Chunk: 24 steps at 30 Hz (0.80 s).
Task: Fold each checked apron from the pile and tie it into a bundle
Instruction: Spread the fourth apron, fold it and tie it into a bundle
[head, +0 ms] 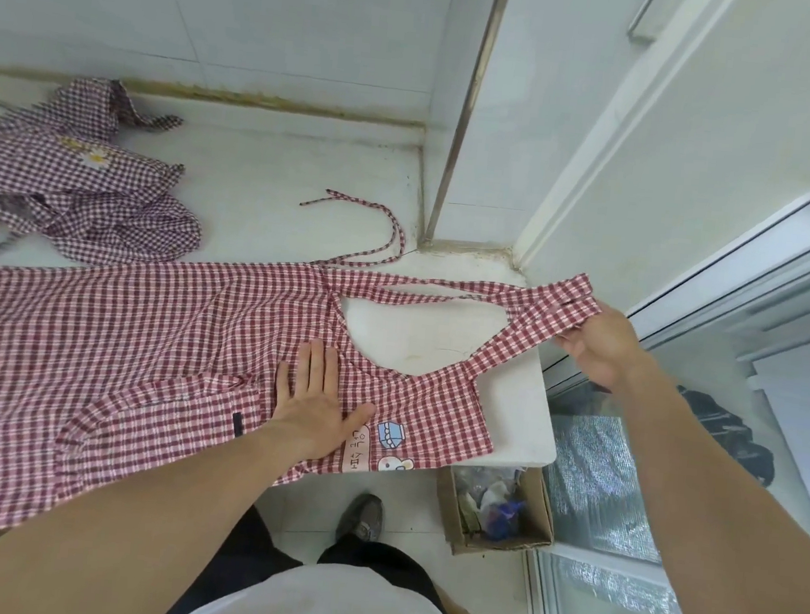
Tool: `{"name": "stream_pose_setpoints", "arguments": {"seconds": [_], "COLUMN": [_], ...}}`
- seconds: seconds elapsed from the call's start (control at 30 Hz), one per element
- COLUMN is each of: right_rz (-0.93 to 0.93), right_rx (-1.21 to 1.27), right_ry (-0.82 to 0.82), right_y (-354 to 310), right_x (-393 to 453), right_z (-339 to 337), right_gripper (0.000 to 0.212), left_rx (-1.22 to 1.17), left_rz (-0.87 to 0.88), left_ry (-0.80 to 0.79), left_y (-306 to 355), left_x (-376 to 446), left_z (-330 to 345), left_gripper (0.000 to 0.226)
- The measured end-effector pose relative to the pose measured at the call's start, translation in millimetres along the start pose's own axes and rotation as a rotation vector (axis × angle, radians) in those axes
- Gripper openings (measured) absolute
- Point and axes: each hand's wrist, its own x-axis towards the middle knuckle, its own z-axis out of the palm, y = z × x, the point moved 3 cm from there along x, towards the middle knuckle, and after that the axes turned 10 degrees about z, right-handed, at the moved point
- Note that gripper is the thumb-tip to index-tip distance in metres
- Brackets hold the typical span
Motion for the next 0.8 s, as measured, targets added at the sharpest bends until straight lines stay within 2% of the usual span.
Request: {"name": "stream_pose_setpoints", "arguments": {"seconds": [0.07,0.23,0.33,0.4,0.43,0.57,0.7,0.8], "right_rz": [0.034,0.099,0.149,0.190,0.202,0.217,0.236,0.276], "right_rx": [0.176,0.579,0.829,0.882,0.782,0.019,-0.215,-0.257], "right_ry": [-0.106,-0.332,-0.351,-0.341,-0.320,-0.130,0.050,0.046], "right_y": [6.5,10.5,6.0,2.1,0.5,-0.2,0.1,5.7], "right_x": [3.1,3.0,1.9,-0.7,-0.7,6.8,14.2,11.2], "right_z": [1.1,7.9,12.4,18.4,20.9,26.9,26.2,36.9], "right_gripper": [0.018,0.050,0.049,0.045,0.047,0.046,0.045,0.050], "left_rx": [0.000,0.002,0.000,0.003,0.004,0.004,0.009,0.008], "left_rz": [0.003,-0.004,-0.008,-0.010,-0.010,-0.014,-0.018,-0.018], "left_ry": [0.002,-0.005,-0.008,-0.010,-0.012,-0.015,-0.010,-0.005], "left_y": [-0.4,-0.5,-0.6,-0.2,0.3,0.8,1.4,2.0], "left_x": [0.1,0.5,1.2,0.4,0.5,0.8,0.3,-0.2], "left_z": [-0.8,-0.6,-0.1,-0.7,-1.1,-1.7,-1.7,-2.2], "left_gripper": [0.099,0.099,0.099,0.099,0.099,0.101,0.098,0.098]}}
